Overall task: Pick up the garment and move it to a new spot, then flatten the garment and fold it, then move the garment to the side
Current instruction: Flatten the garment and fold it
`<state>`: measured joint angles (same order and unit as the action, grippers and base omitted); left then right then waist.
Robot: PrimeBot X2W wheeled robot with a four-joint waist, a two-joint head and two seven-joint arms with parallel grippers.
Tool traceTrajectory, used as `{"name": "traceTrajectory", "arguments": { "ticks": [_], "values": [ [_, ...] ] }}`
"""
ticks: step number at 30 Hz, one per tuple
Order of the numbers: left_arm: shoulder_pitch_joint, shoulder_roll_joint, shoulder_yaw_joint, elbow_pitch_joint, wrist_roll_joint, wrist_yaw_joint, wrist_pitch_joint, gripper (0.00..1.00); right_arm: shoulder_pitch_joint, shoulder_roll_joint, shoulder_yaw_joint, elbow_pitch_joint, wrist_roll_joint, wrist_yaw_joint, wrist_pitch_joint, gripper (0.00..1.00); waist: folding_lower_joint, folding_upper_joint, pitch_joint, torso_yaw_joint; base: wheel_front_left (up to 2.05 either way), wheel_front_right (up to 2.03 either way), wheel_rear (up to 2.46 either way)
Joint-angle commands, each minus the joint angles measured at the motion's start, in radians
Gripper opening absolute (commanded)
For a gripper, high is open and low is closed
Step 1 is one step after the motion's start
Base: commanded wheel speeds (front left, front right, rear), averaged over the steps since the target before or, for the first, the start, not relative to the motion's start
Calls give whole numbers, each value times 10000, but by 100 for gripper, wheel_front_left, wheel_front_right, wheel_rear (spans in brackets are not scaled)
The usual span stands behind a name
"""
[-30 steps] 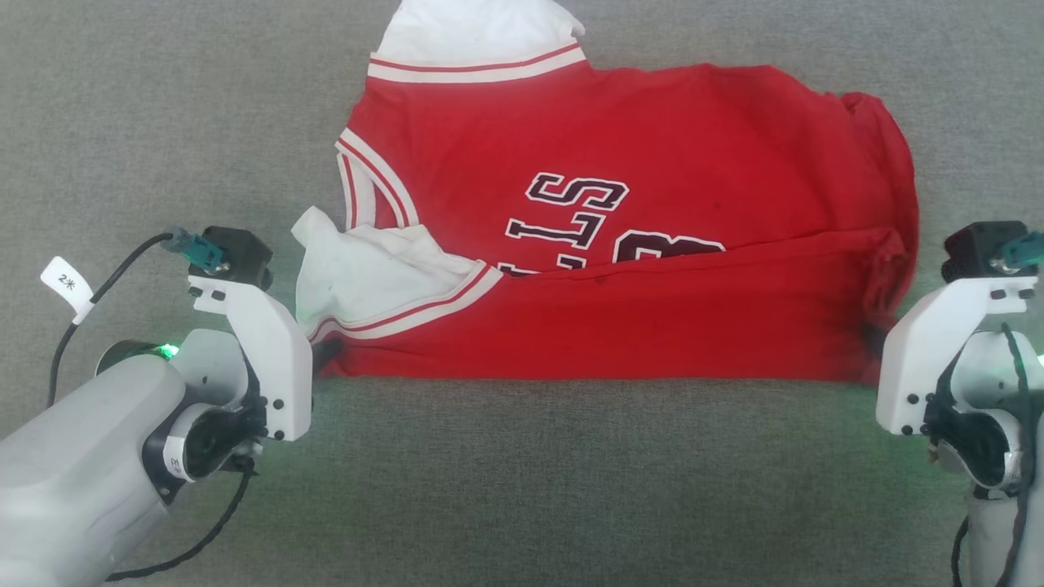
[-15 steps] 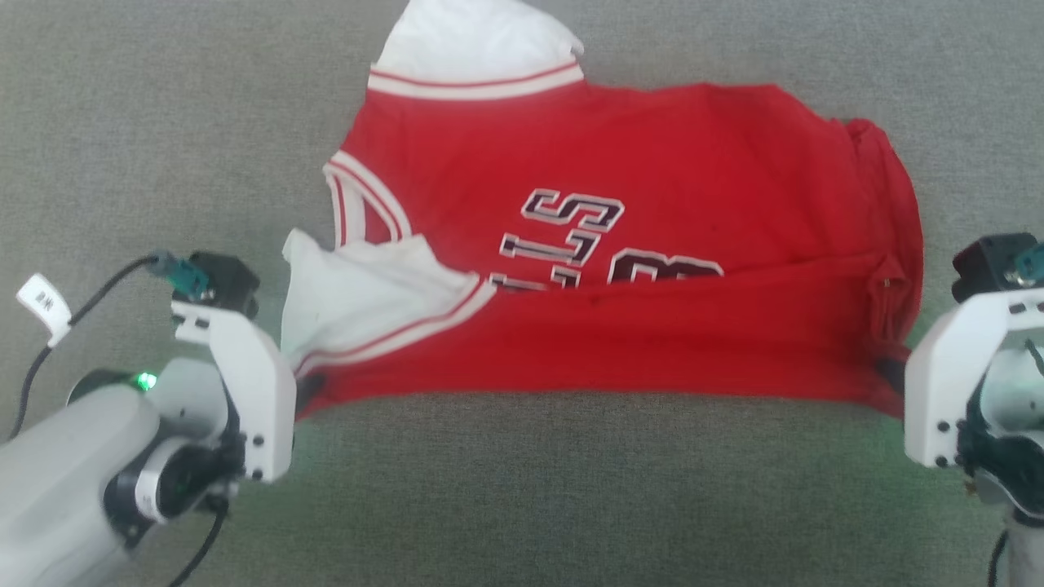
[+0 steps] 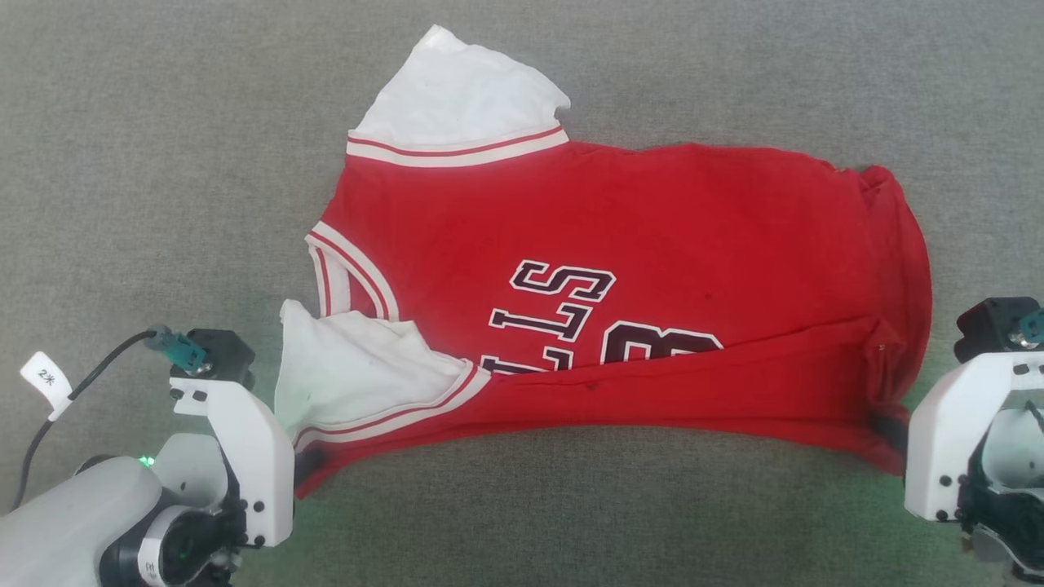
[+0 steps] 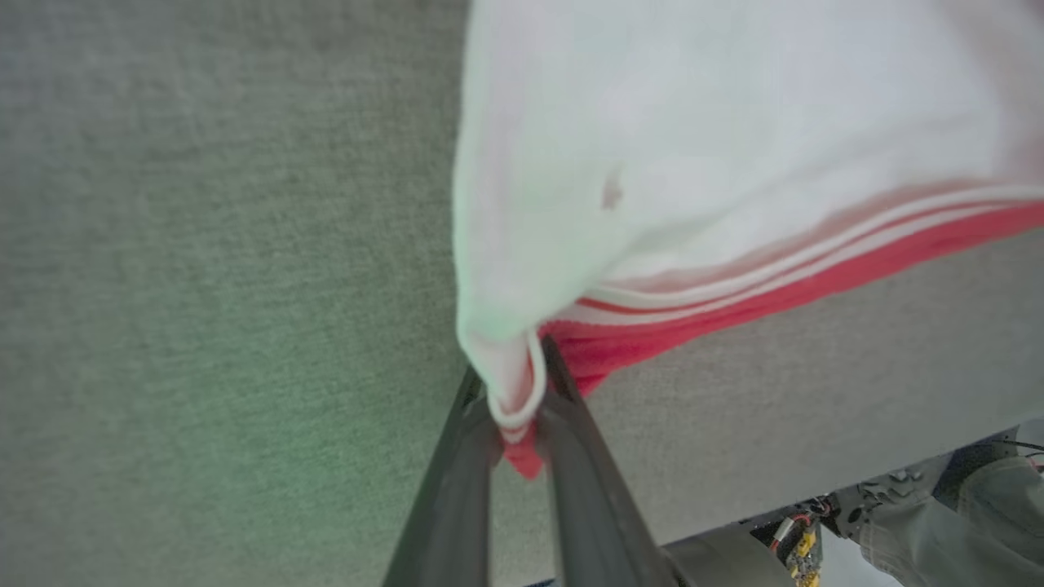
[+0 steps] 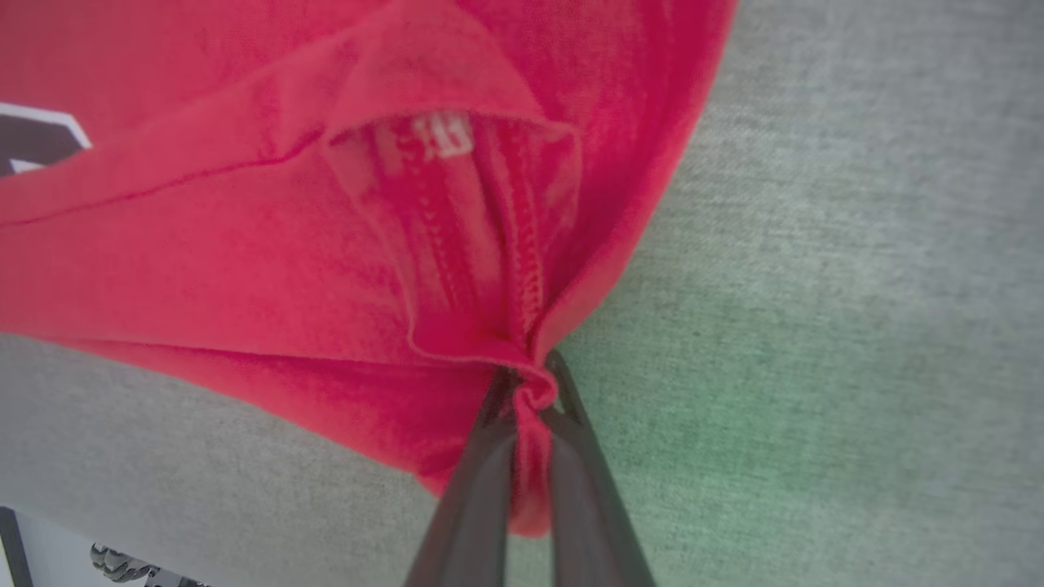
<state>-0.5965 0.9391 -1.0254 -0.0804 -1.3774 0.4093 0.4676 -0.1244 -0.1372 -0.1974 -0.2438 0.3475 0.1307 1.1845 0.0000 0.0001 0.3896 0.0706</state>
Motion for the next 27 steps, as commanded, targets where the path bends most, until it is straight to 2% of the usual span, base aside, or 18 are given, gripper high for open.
{"name": "traceTrajectory", "arguments": {
  "ticks": [1,3,4,5,6,7,11,16,21,24,27],
  "values": [
    [470,-248,-273,309,-181,-53,72,0,164,88,46,380,-42,0,-41,0,0,-1,-10,-23,0,0,0],
    [475,-455,-359,707,-214,-154,119,0,28,134,146,757,-101,0,-252,0,0,-1,-46,-46,0,0,0],
    [442,-523,-370,894,-218,-227,117,27,-50,141,175,902,-112,0,-378,1,0,-1,-82,-60,0,0,0],
    [372,-573,-369,1040,-153,-280,74,59,-110,117,233,1028,-140,0,-501,15,0,-1,-128,-66,0,0,0],
    [294,-590,-343,1144,-101,-326,45,98,-179,88,304,1094,-123,0,-631,45,0,-1,-173,-78,0,0,0],
    [221,-573,-275,1232,-121,-358,28,100,-289,90,307,1174,-81,0,-762,100,0,-1,-218,-89,0,0,0],
    [-123,3,-1,1082,28,-225,82,100,-423,-89,383,1192,34,-1,-1043,100,0,-1,-442,-152,0,0,0],
    [-673,759,312,17,256,44,304,100,-631,-214,307,660,167,2,-1675,100,0,-1,-721,-365,0,0,0],
    [-1257,1595,616,-773,517,423,701,100,-876,-206,389,84,199,0,-2857,100,0,-1,-859,-847,0,0,0],
    [-1782,1818,779,-901,700,380,953,100,-1139,-101,556,-109,197,2,-3833,100,0,-1,-859,-1259,0,0,0],
    [-2406,1797,874,-606,1130,21,1104,100,-1457,-59,855,-192,170,0,-4915,100,0,-1,-782,-1744,0,0,0]
  ]
}}
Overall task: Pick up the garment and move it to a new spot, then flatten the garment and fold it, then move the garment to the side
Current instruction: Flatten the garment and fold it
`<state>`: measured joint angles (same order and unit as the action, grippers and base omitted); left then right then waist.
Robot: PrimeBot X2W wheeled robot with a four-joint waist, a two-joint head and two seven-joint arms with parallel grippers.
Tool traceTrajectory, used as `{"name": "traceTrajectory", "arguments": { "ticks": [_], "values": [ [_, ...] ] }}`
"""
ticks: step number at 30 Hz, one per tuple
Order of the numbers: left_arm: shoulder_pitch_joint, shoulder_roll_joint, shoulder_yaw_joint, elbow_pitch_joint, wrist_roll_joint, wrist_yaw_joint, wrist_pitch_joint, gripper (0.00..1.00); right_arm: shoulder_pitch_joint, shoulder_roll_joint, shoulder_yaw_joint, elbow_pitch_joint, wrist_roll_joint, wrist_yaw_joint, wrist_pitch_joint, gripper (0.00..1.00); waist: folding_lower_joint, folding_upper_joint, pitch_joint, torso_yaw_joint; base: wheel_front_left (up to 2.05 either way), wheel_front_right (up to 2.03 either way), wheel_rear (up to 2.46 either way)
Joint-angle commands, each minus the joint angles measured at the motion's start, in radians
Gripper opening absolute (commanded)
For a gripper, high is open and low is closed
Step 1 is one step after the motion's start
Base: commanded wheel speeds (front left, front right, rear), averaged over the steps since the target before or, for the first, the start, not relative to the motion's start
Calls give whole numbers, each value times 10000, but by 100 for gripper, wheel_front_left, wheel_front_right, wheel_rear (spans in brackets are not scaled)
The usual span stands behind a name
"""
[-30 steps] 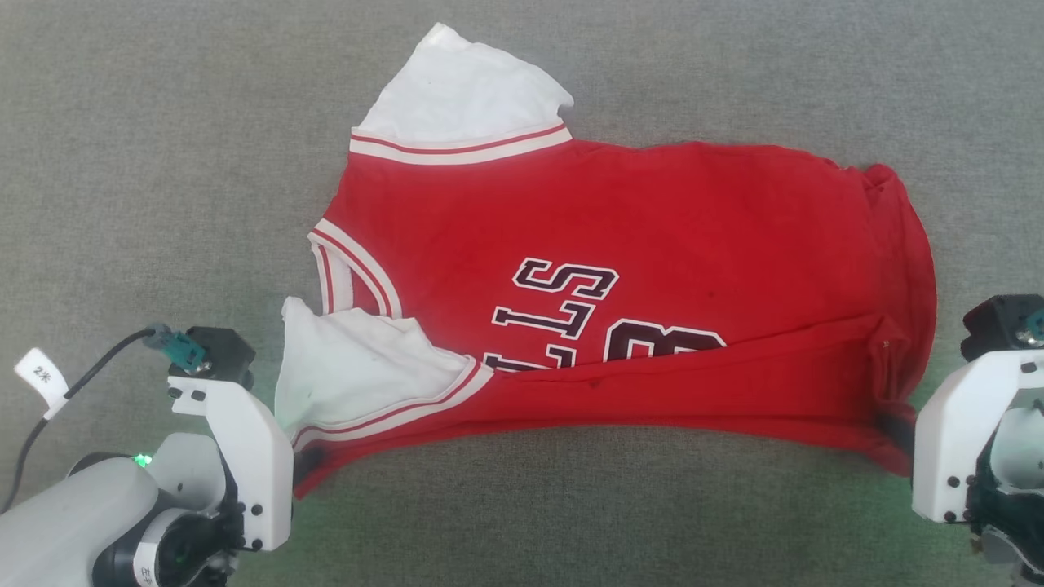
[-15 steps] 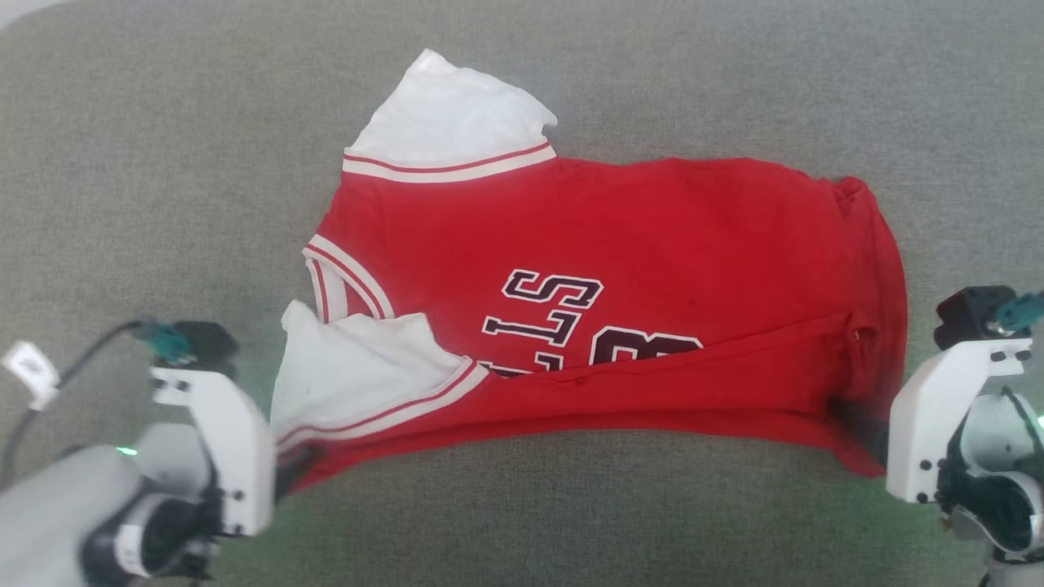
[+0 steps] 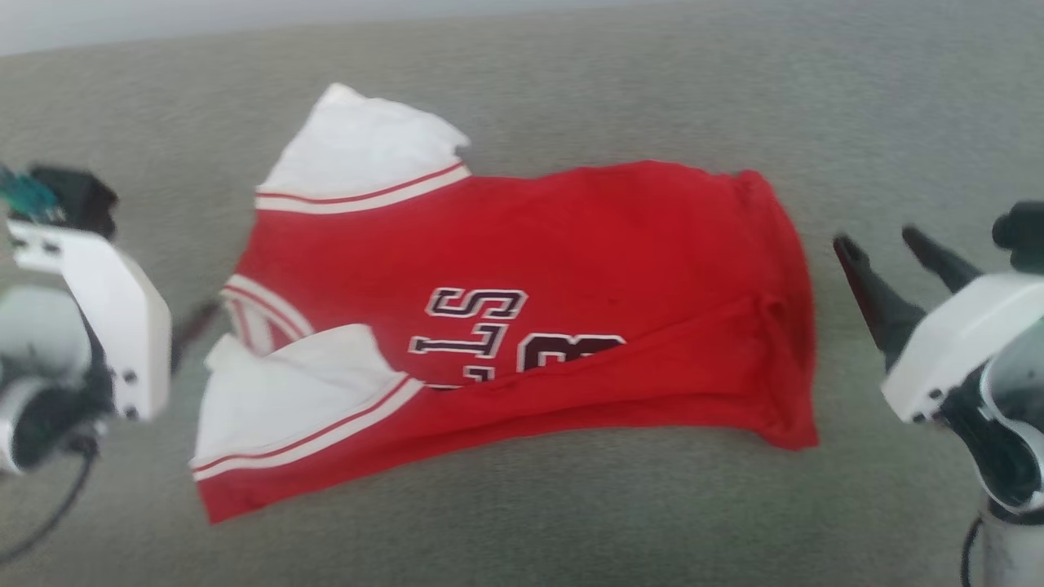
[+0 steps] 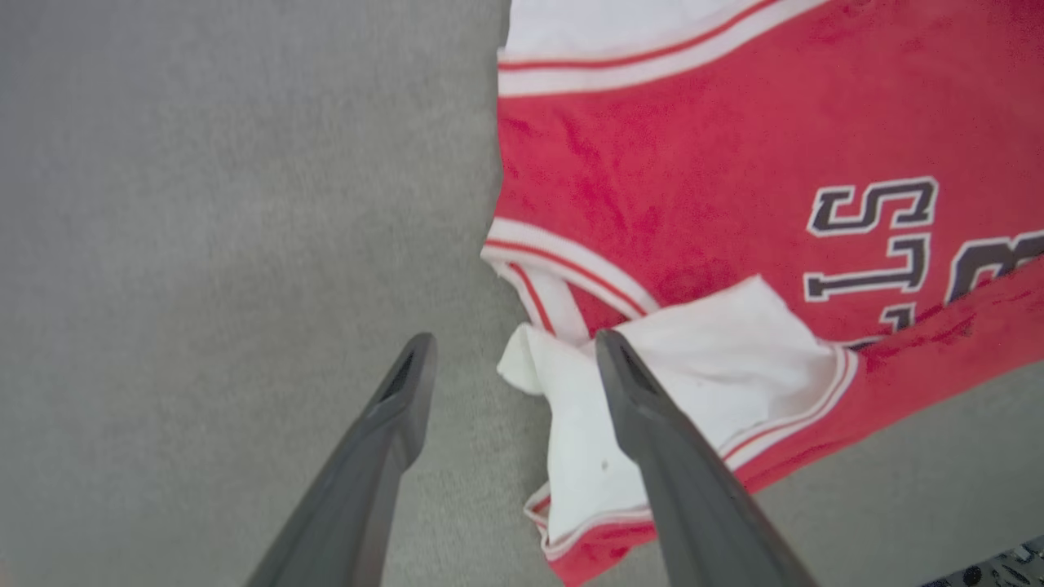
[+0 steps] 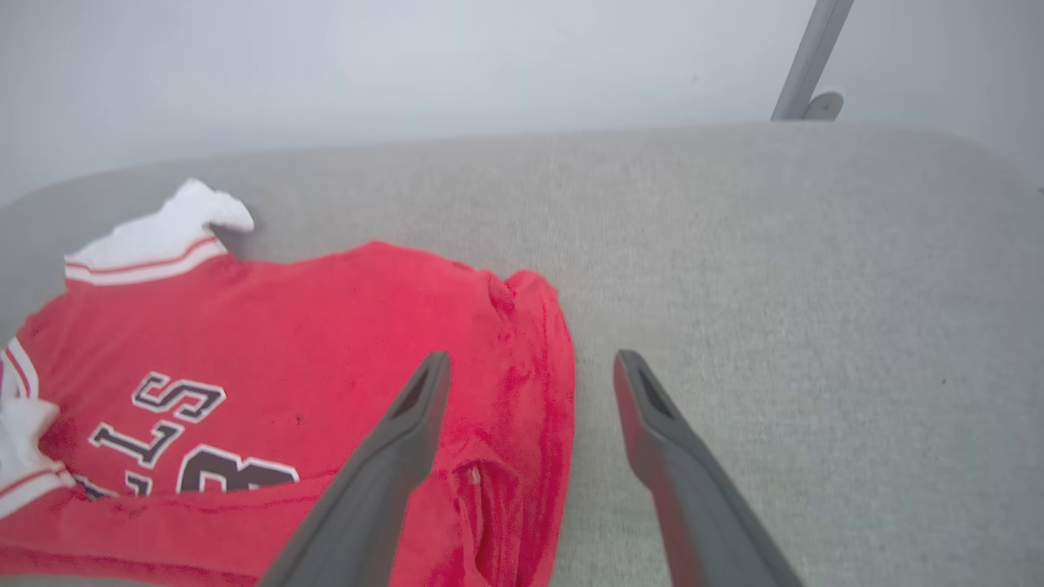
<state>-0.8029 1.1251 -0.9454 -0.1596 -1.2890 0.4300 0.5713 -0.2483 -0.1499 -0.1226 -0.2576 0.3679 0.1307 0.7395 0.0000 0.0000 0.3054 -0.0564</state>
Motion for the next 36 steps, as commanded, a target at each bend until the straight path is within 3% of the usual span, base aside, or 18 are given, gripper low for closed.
{"name": "traceTrajectory", "arguments": {
  "ticks": [1,5,9,10,13,17,22,30,31,32,36],
  "values": [
    [-342,-63,75,186,246,-186,66,100,-219,68,107,-54,-33,0,-464,100,0,0,60,-474,0,0,0],
    [-1204,-402,195,1090,698,-882,-10,100,-730,134,686,88,-189,2,-2101,100,0,0,258,-1210,0,0,0],
    [-2058,-822,253,2403,1168,-1800,-198,100,-1228,371,1070,420,-469,2,-3882,100,0,0,557,-1916,0,0,0],
    [-2405,-1064,260,3109,1327,-2228,-243,100,-1393,525,1148,658,-581,2,-4607,100,0,0,728,-2228,0,0,0],
    [-2975,-1309,255,4158,1599,-2769,-276,100,-1524,682,1441,986,-683,2,-5283,100,0,0,1002,-2603,0,0,0],
    [-3559,-1697,226,5512,1733,-3395,-260,100,-1620,793,1634,1343,-719,2,-5759,100,0,0,1357,-2934,0,0,0],
    [-4086,-2210,80,7042,1906,-3874,-107,100,-1679,867,1748,1572,-732,2,-5894,100,0,0,1675,-3080,0,0,0],
    [-4215,-3086,-401,9239,2009,-4023,610,100,-1793,918,1939,1668,-581,2,-5512,100,0,0,1923,-2979,0,0,0],
    [-4202,-3183,-446,9523,1978,-3992,765,58,-1815,925,2037,1693,-505,2,-5359,100,0,0,1943,-2955,0,0,0],
    [-4181,-3303,-452,9799,1895,-3895,950,0,-1836,875,2119,1712,-494,2,-5186,100,0,0,1958,-2922,0,0,0],
    [-4412,-3799,-491,10313,1872,-3996,1041,0,-2067,729,2337,1800,-257,2,-4448,100,0,0,1998,-2716,0,0,0]
  ]
}}
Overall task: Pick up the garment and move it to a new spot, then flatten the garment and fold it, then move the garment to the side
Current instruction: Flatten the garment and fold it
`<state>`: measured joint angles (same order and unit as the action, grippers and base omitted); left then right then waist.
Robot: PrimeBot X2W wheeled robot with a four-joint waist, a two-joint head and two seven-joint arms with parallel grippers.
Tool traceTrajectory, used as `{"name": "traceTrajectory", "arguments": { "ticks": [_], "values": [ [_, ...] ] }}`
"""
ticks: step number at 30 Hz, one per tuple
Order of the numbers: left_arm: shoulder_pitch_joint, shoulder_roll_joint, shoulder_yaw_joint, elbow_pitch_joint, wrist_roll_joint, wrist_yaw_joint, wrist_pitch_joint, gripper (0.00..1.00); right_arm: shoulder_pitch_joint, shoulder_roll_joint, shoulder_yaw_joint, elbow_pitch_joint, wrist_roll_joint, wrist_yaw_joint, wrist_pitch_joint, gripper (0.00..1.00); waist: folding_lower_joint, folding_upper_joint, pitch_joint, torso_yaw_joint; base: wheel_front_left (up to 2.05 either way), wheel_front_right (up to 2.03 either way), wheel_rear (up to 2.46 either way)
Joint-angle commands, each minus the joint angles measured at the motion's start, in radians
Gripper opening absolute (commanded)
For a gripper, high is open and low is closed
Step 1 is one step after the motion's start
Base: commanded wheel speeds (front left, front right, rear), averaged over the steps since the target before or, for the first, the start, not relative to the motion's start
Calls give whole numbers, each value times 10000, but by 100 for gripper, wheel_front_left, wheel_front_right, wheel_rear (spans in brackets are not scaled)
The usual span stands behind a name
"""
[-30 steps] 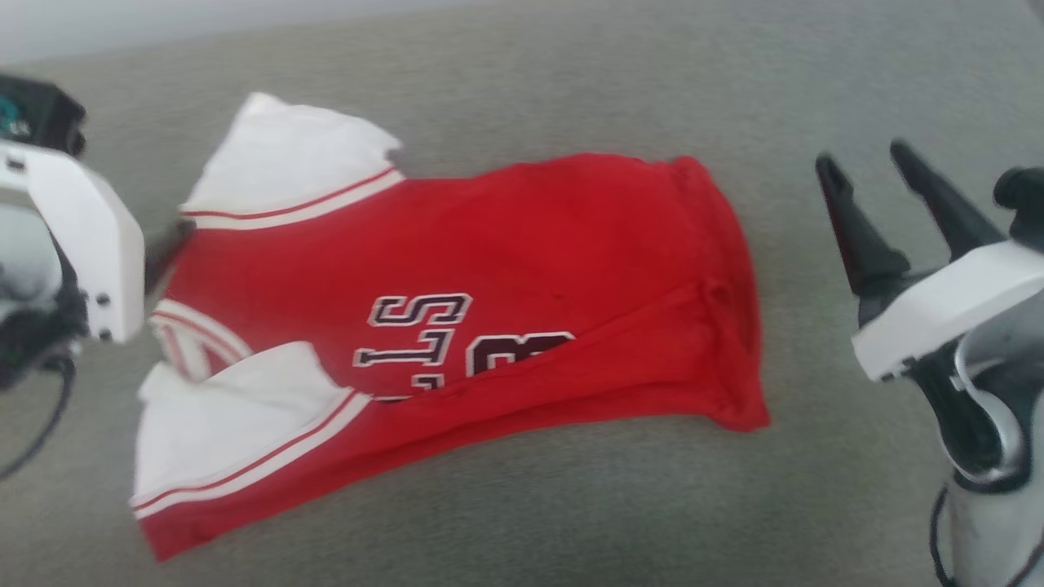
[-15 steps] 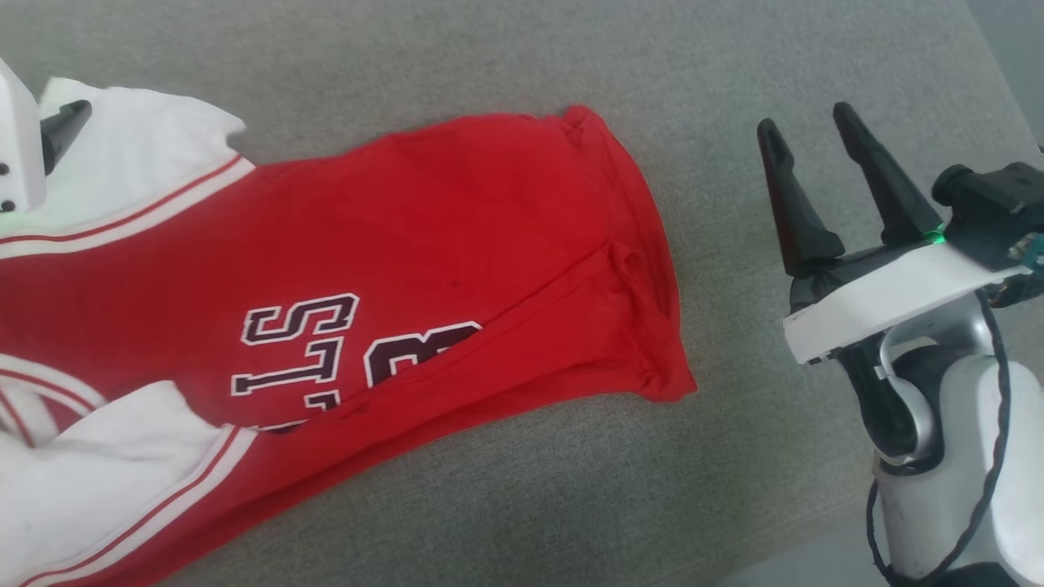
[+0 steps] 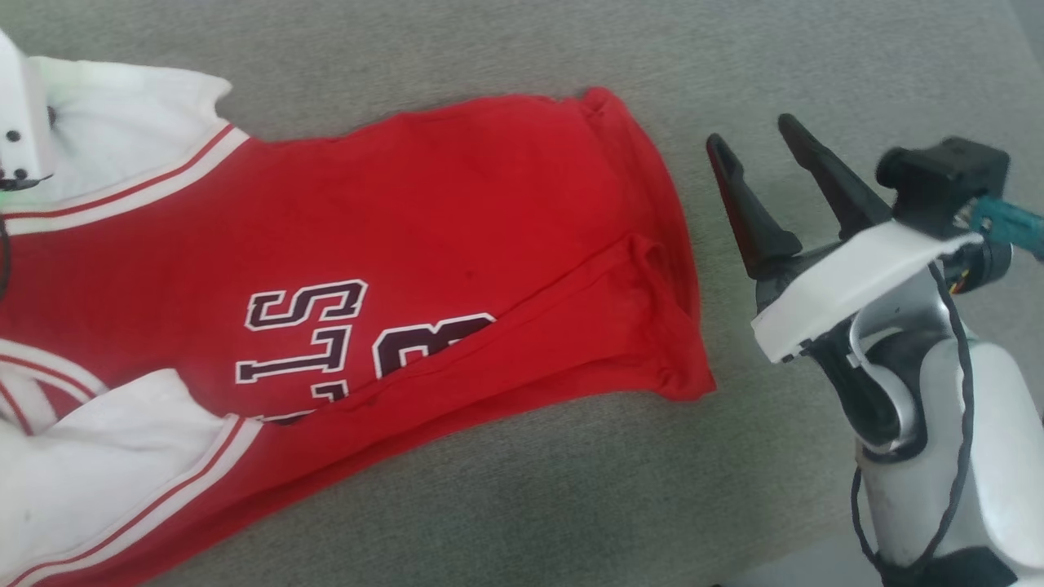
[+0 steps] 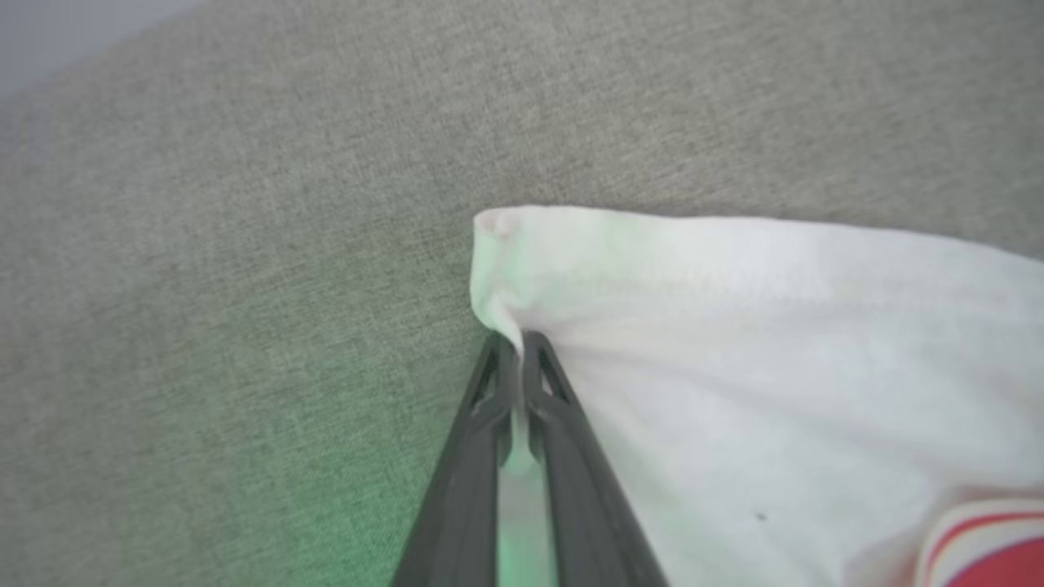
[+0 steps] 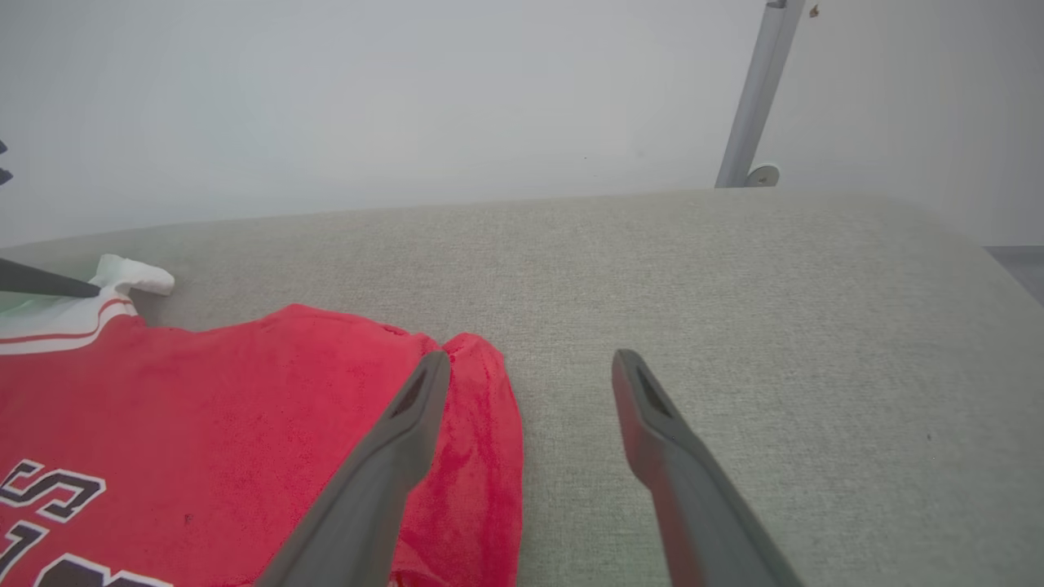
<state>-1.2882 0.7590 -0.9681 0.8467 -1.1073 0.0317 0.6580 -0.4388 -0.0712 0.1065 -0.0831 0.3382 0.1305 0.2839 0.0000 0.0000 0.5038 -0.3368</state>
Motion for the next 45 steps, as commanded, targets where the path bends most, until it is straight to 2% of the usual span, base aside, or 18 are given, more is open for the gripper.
{"name": "traceTrajectory", "arguments": {
  "ticks": [1,10,11,12,22,23,24,30,36,41,45],
  "values": [
    [331,-245,-297,347,116,-59,169,0,-268,-74,33,96,133,4,287,100,0,0,24,171,0,0,0],
    [-548,-1211,-339,1037,371,-373,-215,0,-1794,-547,209,1194,256,4,2358,100,0,0,206,833,0,0,0],
    [-735,-1466,-330,1217,352,-464,-325,0,-2259,-568,302,1617,361,4,2904,100,0,0,273,985,0,0,0],
    [-735,-1466,-330,1217,352,-464,-325,0,-2259,-568,302,1617,361,4,2904,100,0,0,273,985,0,0,0],
    [-1206,-2425,-364,2113,359,-907,-845,0,-3696,-749,843,4164,553,4,5574,100,0,0,482,1574,0,0,0],
    [-1221,-2506,-375,2190,369,-949,-927,0,-3720,-742,936,4332,661,4,5743,45,0,0,489,1629,0,0,0],
    [-1243,-2563,-375,2249,383,-991,-1043,0,-3792,-746,1020,4478,735,4,5839,0,0,0,492,1675,0,0,0],
    [-1427,-2845,-359,2546,282,-1317,-1338,0,-4042,-1198,1022,4699,719,2,5360,0,0,0,295,2093,0,0,0],
    [-1583,-3106,-382,2353,93,-1537,-973,0,-3678,-1683,776,4175,841,2,5000,0,0,0,-257,2587,0,0,0],
    [-1401,-2983,-543,1757,7,-1606,-662,0,-3018,-2068,462,3325,905,4,4965,0,0,0,-771,3024,0,0,0],
    [-1028,-2678,-630,1029,-89,-1606,-510,0,-2345,-2328,173,2476,933,4,5090,0,0,0,-1130,3307,0,0,0]
  ]
}}
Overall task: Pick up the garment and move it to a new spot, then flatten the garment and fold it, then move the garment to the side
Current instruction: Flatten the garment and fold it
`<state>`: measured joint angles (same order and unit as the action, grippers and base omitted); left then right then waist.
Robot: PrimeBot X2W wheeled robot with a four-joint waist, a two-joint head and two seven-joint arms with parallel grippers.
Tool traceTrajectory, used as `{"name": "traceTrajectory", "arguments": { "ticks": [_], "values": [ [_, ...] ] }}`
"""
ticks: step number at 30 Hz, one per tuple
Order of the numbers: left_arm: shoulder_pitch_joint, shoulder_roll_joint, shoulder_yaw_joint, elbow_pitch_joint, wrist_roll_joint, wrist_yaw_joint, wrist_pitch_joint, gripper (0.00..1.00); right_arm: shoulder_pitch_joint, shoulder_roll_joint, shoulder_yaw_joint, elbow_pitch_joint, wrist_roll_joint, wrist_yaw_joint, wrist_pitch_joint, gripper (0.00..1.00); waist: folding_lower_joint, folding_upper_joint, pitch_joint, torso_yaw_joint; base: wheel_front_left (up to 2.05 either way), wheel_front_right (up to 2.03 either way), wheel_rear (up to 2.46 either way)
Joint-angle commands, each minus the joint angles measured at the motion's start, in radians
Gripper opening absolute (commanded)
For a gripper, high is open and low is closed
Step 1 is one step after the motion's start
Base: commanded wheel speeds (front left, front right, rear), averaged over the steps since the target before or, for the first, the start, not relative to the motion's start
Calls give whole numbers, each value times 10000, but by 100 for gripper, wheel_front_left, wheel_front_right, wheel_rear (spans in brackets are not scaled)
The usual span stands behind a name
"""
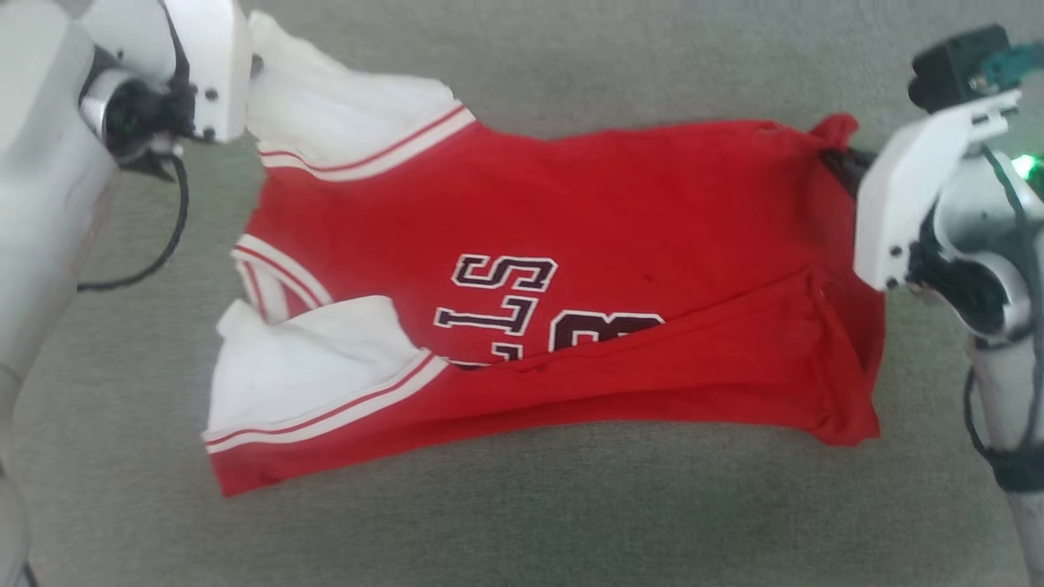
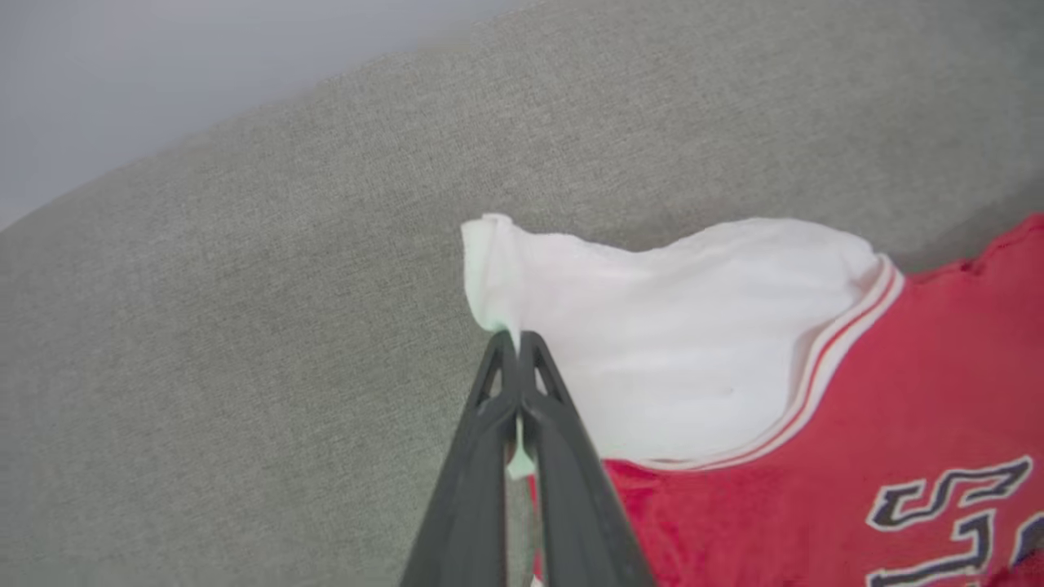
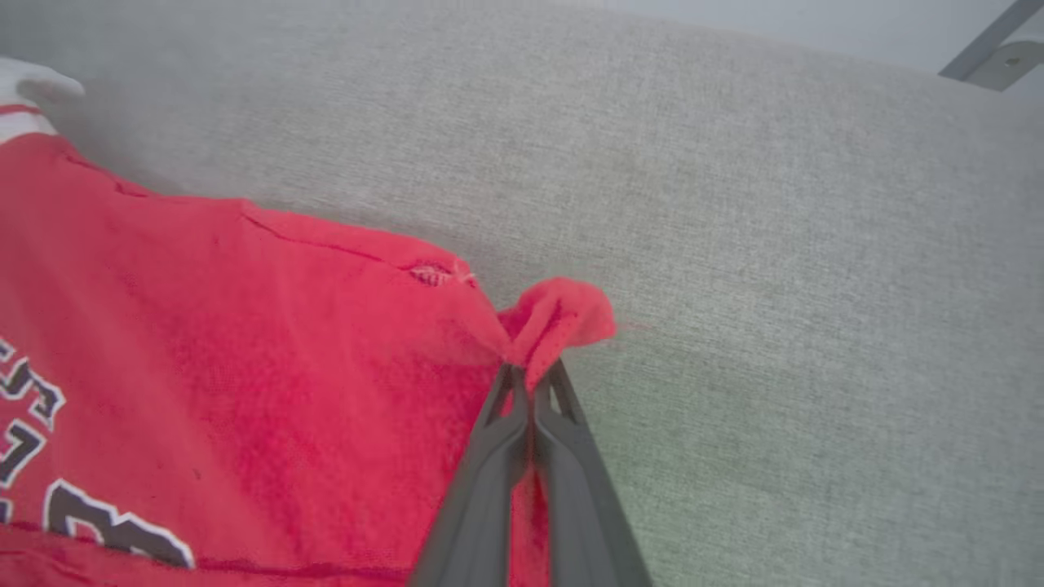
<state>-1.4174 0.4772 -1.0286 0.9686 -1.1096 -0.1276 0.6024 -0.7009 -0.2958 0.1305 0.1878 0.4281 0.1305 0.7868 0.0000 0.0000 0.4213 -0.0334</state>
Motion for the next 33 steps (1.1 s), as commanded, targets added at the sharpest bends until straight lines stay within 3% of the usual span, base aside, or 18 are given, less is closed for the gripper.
{"name": "traceTrajectory", "arguments": {
  "ticks": [1,4,9,13,21,24,28,29,30,31,32,33],
  "values": [
    [377,225,-41,-418,-78,-4,93,0,473,-150,-176,-469,30,4,130,0,0,0,-391,341,0,0,0],
    [841,593,-35,-1325,-169,227,116,0,1073,-249,-492,-1110,66,4,354,0,0,0,-618,513,0,0,0],
    [1741,1393,3,-3218,-313,970,184,0,1913,-178,-1053,-1905,-6,4,674,0,0,0,-832,666,0,0,0],
    [2878,2469,9,-5850,-511,2124,331,0,2776,9,-1671,-2569,-101,4,1038,0,0,0,-962,794,0,0,0],
    [5446,4564,5,-10729,-1107,4894,351,0,4335,590,-2661,-2959,-300,4,1393,0,0,0,-1025,910,0,0,0],
    [6082,4655,-74,-11092,-1362,5185,164,0,4459,812,-2701,-2625,-303,4,1320,0,0,0,-1024,876,0,0,0],
    [6576,4430,-18,-10663,-1725,5094,-192,0,4208,943,-2502,-2018,-295,4,1122,0,0,0,-1032,840,0,0,0],
    [6671,4378,-23,-10482,-1760,4999,-249,0,4133,929,-2461,-1863,-283,4,1082,7,0,0,-1049,831,0,0,0],
    [6650,4365,-62,-10314,-1588,4868,-387,8,4113,919,-2404,-1685,-280,4,1087,18,0,0,-1069,823,0,0,0],
    [6677,4280,12,-10116,-1649,4794,-522,37,4096,914,-2331,-1577,-301,4,1091,44,0,0,-1101,821,0,0,0],
    [6799,4177,64,-9931,-1816,4714,-603,41,4054,923,-2255,-1521,-265,4,1057,100,0,0,-1154,819,0,0,0],
    [6875,4142,73,-9783,-1856,4638,-678,44,4016,936,-2230,-1468,-233,4,1035,100,0,0,-1205,816,0,0,0]
  ]
}}
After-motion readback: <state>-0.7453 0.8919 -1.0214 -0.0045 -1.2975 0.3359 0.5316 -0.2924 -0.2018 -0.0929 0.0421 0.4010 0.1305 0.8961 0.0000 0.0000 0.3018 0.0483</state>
